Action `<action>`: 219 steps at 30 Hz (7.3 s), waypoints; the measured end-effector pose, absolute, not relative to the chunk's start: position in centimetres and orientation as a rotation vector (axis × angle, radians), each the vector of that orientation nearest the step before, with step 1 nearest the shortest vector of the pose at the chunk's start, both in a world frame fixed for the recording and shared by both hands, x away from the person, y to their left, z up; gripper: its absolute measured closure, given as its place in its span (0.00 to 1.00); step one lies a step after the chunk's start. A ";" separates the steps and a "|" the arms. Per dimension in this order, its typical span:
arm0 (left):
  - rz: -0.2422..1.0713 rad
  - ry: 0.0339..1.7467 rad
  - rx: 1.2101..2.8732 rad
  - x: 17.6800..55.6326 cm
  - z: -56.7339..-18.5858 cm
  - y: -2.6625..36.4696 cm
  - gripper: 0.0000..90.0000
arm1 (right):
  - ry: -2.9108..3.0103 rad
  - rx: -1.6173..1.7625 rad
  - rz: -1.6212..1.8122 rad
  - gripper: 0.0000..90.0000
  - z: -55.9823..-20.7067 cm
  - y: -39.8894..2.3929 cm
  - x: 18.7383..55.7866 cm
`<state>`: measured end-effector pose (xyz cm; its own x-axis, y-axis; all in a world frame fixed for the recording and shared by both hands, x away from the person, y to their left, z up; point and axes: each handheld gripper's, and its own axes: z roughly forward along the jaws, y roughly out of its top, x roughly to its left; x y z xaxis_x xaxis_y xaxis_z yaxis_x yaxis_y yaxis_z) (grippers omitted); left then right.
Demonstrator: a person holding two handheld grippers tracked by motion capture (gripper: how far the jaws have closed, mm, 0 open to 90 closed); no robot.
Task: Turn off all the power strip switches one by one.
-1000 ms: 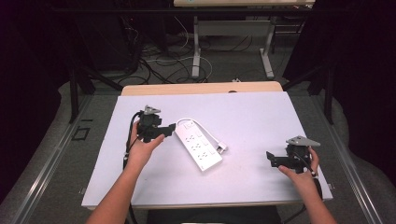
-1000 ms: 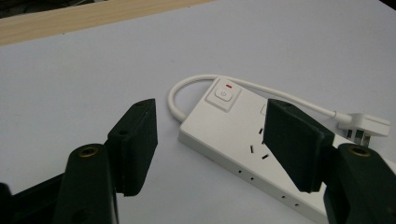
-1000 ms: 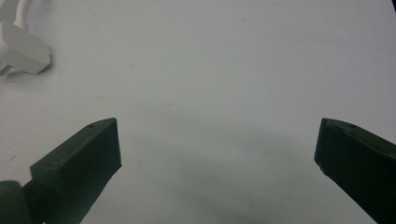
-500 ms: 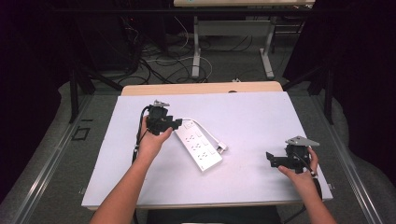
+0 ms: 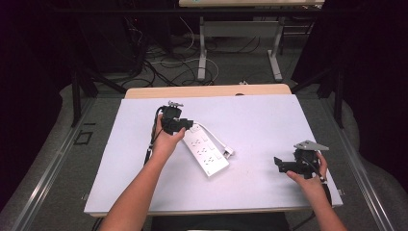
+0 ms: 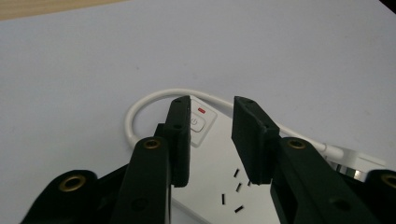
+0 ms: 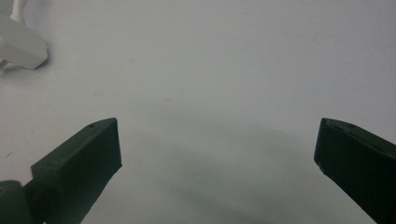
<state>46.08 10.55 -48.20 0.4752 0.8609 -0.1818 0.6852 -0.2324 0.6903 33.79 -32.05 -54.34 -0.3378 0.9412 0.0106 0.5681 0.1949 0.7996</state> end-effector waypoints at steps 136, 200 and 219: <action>0.137 1.215 2.250 46.0 -51.5 4.2 1.00 | 1.986 1.417 0.987 0.00 -54.5 -32.2 33.9; 0.105 1.085 2.293 43.4 -50.7 3.0 1.00 | 1.998 1.425 0.963 0.00 -54.2 -32.2 33.8; 0.096 1.089 2.314 42.8 -51.4 2.3 1.00 | 1.977 1.417 0.984 0.00 -54.4 -32.2 33.9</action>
<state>42.85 2.31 -51.42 0.6649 0.7268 -0.1720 0.6857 -0.5028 0.5263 33.89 -32.23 -54.39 -0.3239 0.9461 0.0053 0.5747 0.1923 0.7955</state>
